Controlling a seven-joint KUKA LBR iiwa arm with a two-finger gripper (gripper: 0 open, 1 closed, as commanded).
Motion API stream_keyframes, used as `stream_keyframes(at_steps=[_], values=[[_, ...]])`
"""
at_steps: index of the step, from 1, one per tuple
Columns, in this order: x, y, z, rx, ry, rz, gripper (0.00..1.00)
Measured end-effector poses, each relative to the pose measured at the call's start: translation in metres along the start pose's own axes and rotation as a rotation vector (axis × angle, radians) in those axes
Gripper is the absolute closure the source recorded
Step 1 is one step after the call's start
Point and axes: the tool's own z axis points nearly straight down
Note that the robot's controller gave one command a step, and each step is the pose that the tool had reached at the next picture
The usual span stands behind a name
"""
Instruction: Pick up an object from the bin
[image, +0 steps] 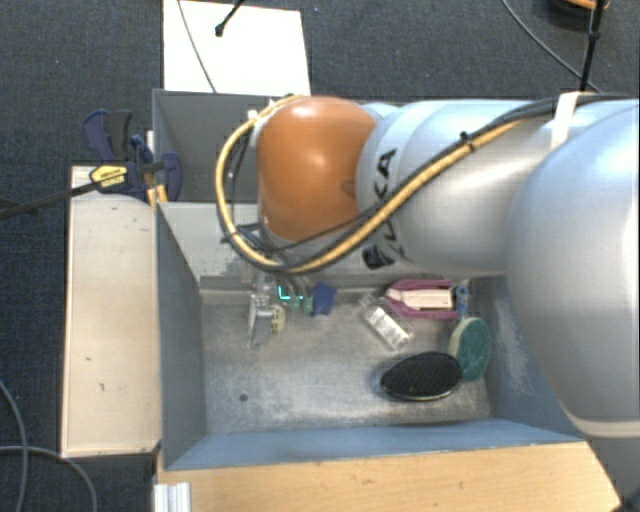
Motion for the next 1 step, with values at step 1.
stream_keyframes(at_steps=[1], values=[[-0.0175, -0.0916, 0.1204, 0.003, -0.001, 0.048, 0.0]])
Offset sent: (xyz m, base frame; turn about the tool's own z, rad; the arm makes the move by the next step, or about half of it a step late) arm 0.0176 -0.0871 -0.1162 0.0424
